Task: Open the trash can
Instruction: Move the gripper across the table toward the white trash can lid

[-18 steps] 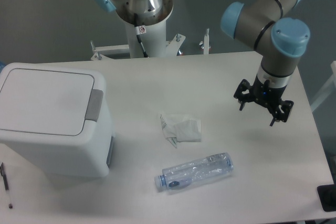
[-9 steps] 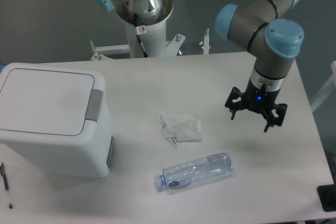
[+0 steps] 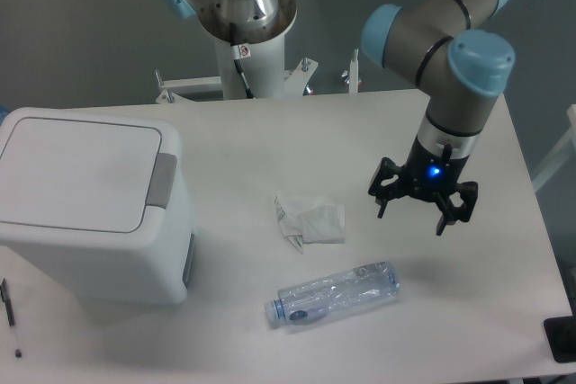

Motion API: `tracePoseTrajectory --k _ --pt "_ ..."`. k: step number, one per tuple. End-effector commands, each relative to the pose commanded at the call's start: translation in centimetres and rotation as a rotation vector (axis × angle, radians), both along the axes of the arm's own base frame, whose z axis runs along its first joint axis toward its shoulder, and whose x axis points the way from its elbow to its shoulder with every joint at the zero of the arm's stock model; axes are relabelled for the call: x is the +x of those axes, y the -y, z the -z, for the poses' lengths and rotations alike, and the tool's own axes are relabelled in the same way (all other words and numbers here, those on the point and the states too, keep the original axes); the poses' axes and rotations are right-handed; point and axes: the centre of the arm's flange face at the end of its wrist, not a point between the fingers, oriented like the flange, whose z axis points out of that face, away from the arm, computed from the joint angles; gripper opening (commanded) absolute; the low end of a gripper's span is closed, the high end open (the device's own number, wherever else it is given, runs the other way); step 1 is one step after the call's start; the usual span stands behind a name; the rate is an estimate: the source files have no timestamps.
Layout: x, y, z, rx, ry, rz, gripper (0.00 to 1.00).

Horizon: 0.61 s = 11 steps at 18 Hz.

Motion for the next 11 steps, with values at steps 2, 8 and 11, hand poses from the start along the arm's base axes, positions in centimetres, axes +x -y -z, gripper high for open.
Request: tracePoseTrajectory --k 2,8,11 --pt "0.6 -0.8 -0.7 0.004 0.012 -0.045 1.00" --pt "3.8 -4.0 -3.9 -0.033 0.105 -0.061 1.00" --pt "5.8 -6.3 -5.3 -0.025 0.129 -0.112 1.00"
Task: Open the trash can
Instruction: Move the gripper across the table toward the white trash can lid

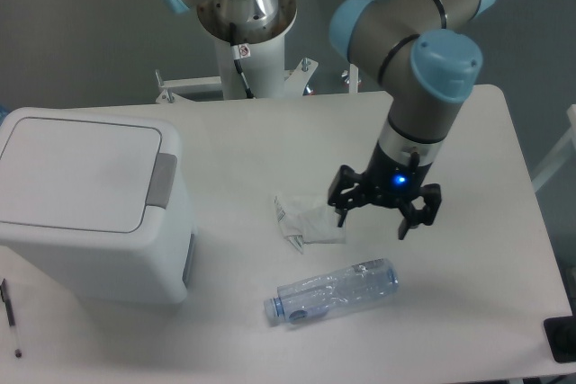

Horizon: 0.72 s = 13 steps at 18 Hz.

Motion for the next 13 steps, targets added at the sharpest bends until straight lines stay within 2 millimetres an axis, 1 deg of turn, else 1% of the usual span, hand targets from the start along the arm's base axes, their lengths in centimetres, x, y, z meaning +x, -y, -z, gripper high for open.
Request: tracePoseTrajectory --k 4,6,8,9,10,13 --pt "2.7 -2.9 -2.2 0.024 0.003 -0.025 1.00" --pt "3.6 -3.9 -3.6 0.051 0.014 -0.040 1.00" --pt "4.5 -4.7 -4.0 0.063 0.030 -0.043 1.00" --pt "5.5 -5.2 -4.3 0.065 0.032 -0.040 1.00" --pt "6.2 -5.2 -5.2 0.070 0.031 -0.046 1.00" --pt "8.2 -5.5 -6.3 0.071 0.035 -0.030 1.00"
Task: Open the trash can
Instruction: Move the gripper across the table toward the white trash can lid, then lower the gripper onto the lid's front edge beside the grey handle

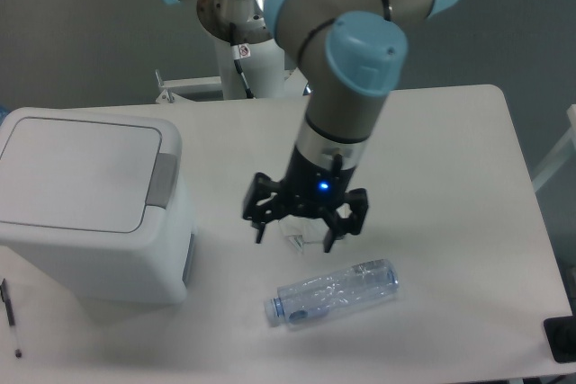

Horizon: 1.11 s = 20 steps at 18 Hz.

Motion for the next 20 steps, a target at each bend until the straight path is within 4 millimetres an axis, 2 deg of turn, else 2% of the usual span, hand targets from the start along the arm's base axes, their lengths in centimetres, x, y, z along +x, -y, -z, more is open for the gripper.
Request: tracePoseTrajectory --k 3,7,10,12,15,20 --pt "1.0 0.6 -1.3 0.007 0.021 0.006 1.00" --pt "4.2 0.2 -2.8 0.016 0.031 0.047 1.00" --pt "5.4 0.3 -3.9 0.044 0.038 0.063 1.00" --pt "6.0 0.2 -3.6 0.046 0.054 0.070 1.00" --pt "7.3 1.3 -3.3 0.039 0.059 0.074 1.00" --pt "7.5 1.4 -2.9 0.031 0.058 0.074 1.00"
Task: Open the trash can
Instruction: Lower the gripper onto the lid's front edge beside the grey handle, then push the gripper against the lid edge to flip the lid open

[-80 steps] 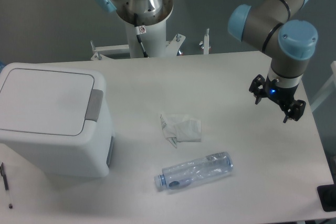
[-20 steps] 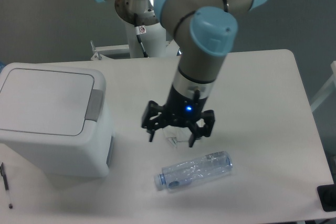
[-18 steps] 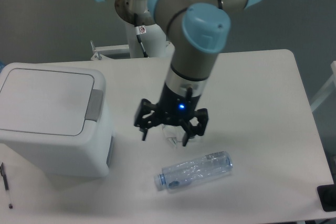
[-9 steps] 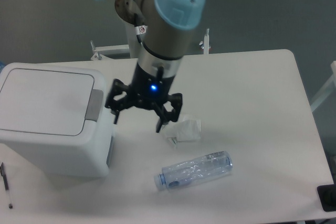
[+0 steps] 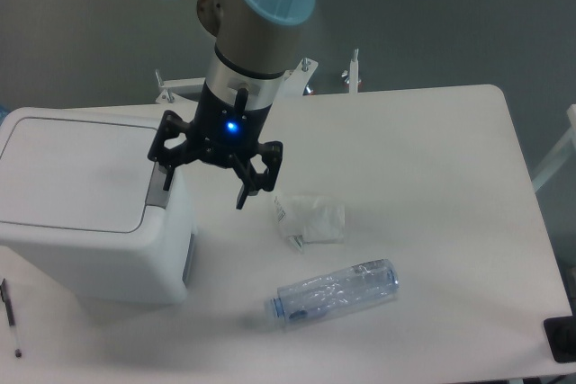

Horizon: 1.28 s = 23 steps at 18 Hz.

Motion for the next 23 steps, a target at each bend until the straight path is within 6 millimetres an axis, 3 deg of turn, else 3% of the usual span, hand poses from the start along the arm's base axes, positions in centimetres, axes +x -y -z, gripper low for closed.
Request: tracePoseTrajectory --k 6,23 --pt "0.2 0.2 1.2 -0.014 0.011 0.000 1.00" --pt "0.2 -0.2 1.6 -0.015 0.011 0.004 1.00"
